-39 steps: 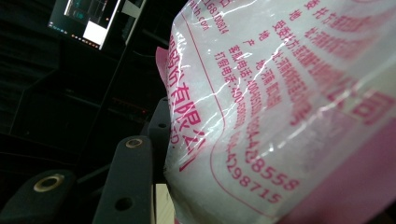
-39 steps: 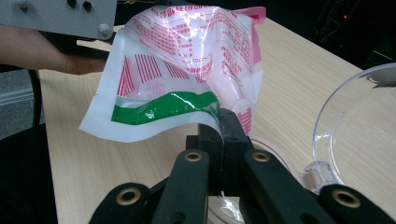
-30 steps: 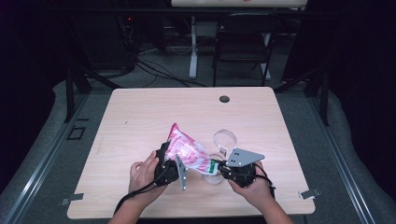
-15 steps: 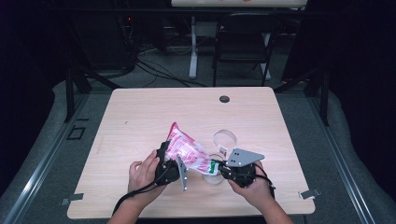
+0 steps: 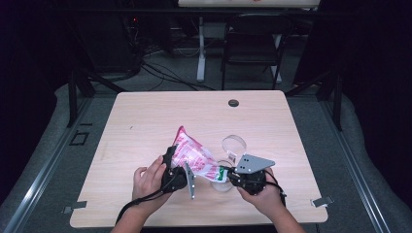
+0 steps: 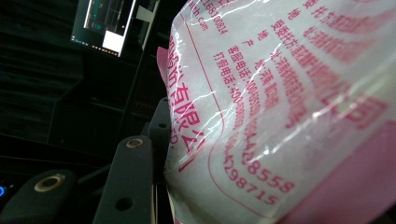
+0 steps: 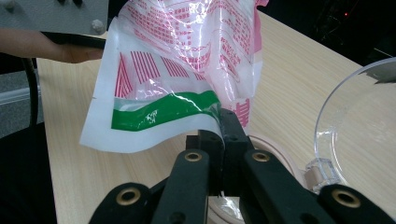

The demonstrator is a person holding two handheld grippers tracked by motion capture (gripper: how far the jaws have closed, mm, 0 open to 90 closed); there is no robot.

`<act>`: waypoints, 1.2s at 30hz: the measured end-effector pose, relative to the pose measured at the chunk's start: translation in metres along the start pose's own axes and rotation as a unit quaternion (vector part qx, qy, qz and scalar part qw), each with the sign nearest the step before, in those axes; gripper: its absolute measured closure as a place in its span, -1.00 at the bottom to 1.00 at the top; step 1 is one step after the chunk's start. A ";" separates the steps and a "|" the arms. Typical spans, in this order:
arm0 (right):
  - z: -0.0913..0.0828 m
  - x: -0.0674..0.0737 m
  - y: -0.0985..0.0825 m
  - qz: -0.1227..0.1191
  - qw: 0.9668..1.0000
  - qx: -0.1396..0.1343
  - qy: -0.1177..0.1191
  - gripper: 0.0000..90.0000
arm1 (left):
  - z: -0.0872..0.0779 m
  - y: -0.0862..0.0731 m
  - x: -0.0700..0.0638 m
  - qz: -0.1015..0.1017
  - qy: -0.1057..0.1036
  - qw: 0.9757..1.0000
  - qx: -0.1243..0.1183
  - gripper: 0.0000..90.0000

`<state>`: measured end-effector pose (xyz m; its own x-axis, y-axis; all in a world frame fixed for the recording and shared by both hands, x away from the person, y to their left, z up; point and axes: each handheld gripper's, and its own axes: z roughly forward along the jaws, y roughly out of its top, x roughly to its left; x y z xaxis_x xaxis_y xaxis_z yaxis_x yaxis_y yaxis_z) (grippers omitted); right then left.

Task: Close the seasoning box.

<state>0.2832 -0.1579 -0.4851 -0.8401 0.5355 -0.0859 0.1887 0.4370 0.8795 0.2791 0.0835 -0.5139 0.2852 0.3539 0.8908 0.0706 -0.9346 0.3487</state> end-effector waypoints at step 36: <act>-0.001 -0.001 -0.001 0.001 1.000 0.001 0.000 1.00 | -0.002 0.006 0.007 0.049 0.022 0.999 -0.004 0.31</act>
<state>0.2837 -0.1596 -0.4859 -0.8397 0.5367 -0.0832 0.1924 0.4373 0.8785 0.2795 0.0806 -0.5054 0.2474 0.2624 0.9327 0.0371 -0.9645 0.2615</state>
